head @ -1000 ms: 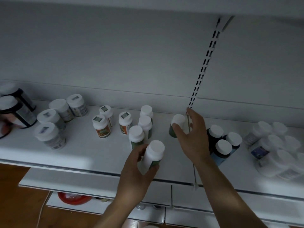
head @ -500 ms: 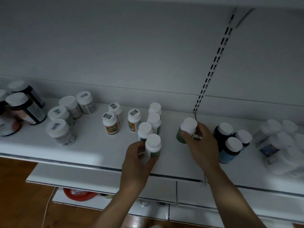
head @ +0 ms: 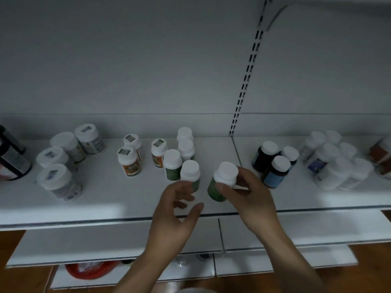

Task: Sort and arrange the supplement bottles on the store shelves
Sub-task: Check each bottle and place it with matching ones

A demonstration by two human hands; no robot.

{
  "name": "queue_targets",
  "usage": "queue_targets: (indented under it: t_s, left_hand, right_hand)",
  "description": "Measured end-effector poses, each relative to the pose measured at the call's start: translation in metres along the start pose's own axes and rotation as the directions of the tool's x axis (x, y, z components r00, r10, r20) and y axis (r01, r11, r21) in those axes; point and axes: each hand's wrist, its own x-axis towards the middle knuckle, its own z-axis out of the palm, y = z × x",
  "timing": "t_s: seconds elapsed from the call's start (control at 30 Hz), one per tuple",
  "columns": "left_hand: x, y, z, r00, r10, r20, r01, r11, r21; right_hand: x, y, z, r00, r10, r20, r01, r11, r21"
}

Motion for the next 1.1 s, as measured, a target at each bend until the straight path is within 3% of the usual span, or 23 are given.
queue_targets:
  t_s: [0.1,0.2,0.37,0.57,0.63,0.7,0.8,0.93,1.1]
  left_hand:
    - [0.004,0.016,0.0,0.983,0.062,0.171,-0.066,0.998,0.013]
    - [0.013,0.029,-0.002,0.961,0.045,0.274,-0.037,0.999,-0.037]
    - [0.019,0.042,-0.003,0.968,0.11,0.227,-0.063,0.976,-0.207]
    - [0.017,0.04,-0.007,0.965,0.151,0.216,-0.117,0.98,-0.163]
    - [0.016,0.039,-0.009,0.964,0.163,0.211,-0.14,0.983,-0.119]
    - [0.015,0.039,-0.011,0.97,0.155,0.189,-0.13,0.982,-0.136]
    - [0.012,0.037,-0.013,0.979,0.162,0.123,-0.137,0.972,-0.19]
    - [0.014,0.043,-0.018,0.982,0.176,0.071,-0.163,0.973,-0.161]
    - [0.016,0.053,-0.02,0.959,0.27,0.084,-0.264,0.962,-0.069]
  right_hand:
    - [-0.014,-0.014,0.007,0.996,-0.072,0.046,0.072,0.997,-0.001]
    - [-0.029,-0.033,0.014,0.977,-0.205,0.058,0.208,0.976,-0.057]
    - [-0.036,-0.047,0.014,0.852,-0.524,0.028,0.521,0.839,-0.154]
    - [-0.035,-0.047,0.012,0.821,-0.57,0.037,0.569,0.81,-0.141]
    - [-0.035,-0.044,0.013,0.859,-0.511,0.009,0.511,0.858,-0.058]
    - [-0.033,-0.041,0.013,0.931,-0.364,-0.006,0.361,0.923,0.132]
    - [-0.028,-0.034,0.009,0.985,-0.153,0.076,0.115,0.923,0.368]
    - [-0.024,-0.035,0.007,0.989,-0.056,0.136,0.0,0.927,0.376]
    - [-0.021,-0.037,0.011,0.981,0.12,0.154,-0.182,0.851,0.492]
